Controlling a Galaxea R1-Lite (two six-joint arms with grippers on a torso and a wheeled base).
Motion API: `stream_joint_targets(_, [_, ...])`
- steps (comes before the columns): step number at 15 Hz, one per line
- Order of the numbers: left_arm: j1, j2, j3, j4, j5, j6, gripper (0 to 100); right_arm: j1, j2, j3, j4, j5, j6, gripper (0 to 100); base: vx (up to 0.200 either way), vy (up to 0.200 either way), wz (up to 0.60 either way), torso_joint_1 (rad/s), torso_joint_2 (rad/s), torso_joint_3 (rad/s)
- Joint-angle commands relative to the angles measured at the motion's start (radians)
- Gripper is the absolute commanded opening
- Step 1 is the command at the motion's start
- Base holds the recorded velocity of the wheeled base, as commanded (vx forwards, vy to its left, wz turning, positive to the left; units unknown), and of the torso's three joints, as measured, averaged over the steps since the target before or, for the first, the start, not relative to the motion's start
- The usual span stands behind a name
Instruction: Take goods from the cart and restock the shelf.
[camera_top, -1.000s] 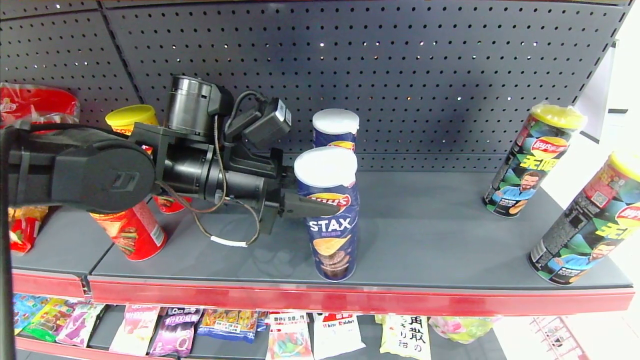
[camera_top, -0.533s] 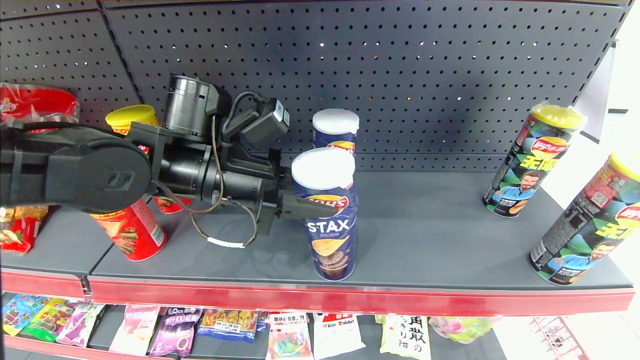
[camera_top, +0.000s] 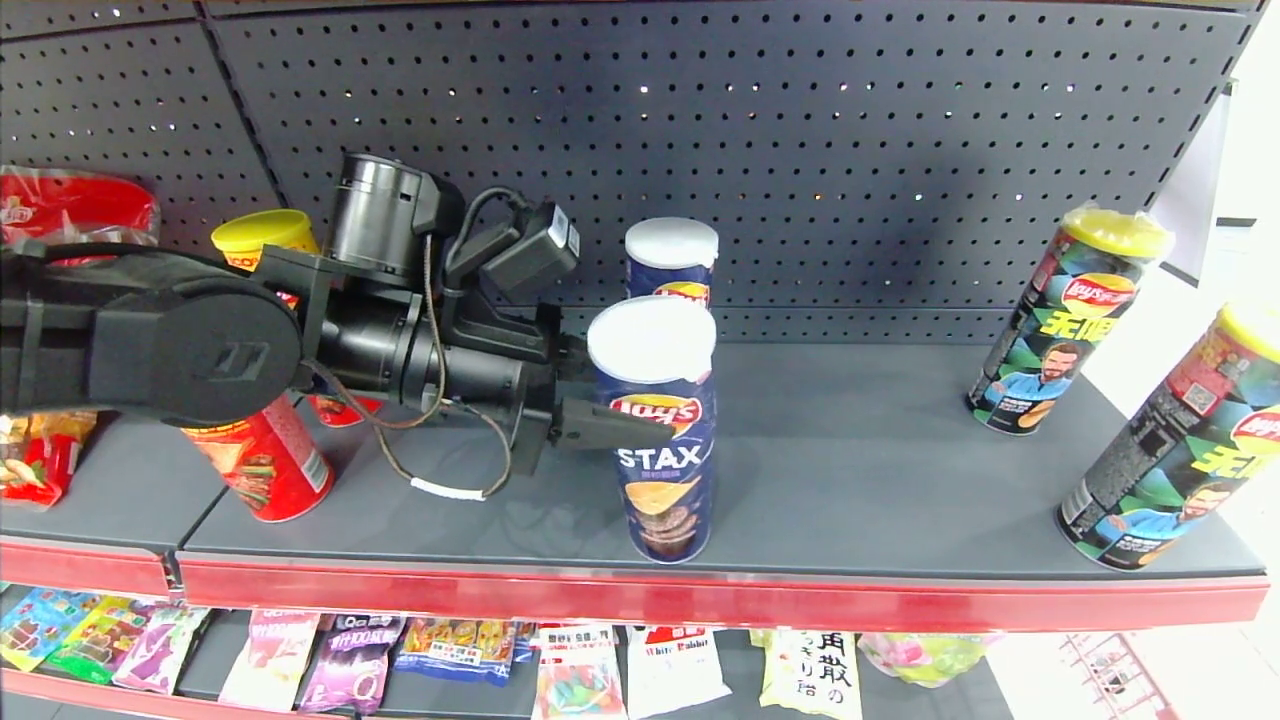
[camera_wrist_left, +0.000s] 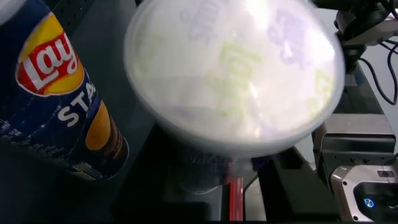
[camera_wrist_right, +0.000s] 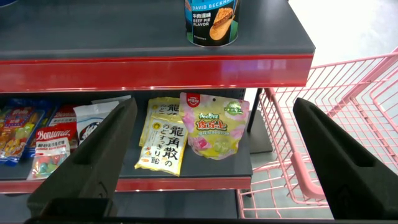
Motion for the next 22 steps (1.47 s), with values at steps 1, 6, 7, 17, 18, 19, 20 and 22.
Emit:
stream_joint_targets(1, [0.001, -0.002, -0.001, -0.004, -0.001, 0.000, 100, 0.000, 0.002, 0.000, 0.000, 0.000, -0.001, 100, 0.000, 0.000, 0.00, 0.000, 0.00, 0.000])
stream_joint_targets(6, [0.011, -0.022, 0.025, -0.002, 0.001, 0.000, 100, 0.000, 0.002, 0.000, 0.000, 0.000, -0.001, 100, 0.000, 0.000, 0.00, 0.000, 0.00, 0.000])
stream_joint_targets(7, [0.028, -0.046, 0.066, -0.002, 0.005, 0.000, 100, 0.000, 0.002, 0.002, 0.000, 0.000, 0.000, 100, 0.000, 0.000, 0.00, 0.000, 0.00, 0.000])
stream_joint_targets(17, [0.232, -0.508, 0.554, -0.007, 0.162, -0.017, 100, 0.000, 0.002, 0.000, 0.000, 0.000, 0.000, 100, 0.000, 0.000, 0.00, 0.000, 0.00, 0.000])
stream_joint_targets(18, [0.248, -0.603, 0.617, -0.007, 0.214, -0.047, 100, 0.000, 0.002, 0.002, 0.000, 0.000, 0.000, 100, 0.000, 0.000, 0.00, 0.000, 0.00, 0.000])
stream_joint_targets(19, [0.261, -0.712, 0.675, -0.007, 0.278, -0.116, 100, 0.000, 0.002, 0.000, 0.000, 0.000, -0.001, 100, 0.000, 0.000, 0.00, 0.000, 0.00, 0.000])
stream_joint_targets(20, [0.266, -0.835, 0.721, -0.008, 0.367, -0.235, 100, 0.000, 0.002, 0.002, 0.000, 0.000, -0.001, 100, 0.000, 0.000, 0.00, 0.000, 0.00, 0.000])
stream_joint_targets(22, [0.272, -1.036, 0.773, -0.008, 0.620, -0.452, 100, 0.000, 0.002, 0.000, 0.000, 0.000, 0.000, 100, 0.000, 0.000, 0.00, 0.000, 0.00, 0.000])
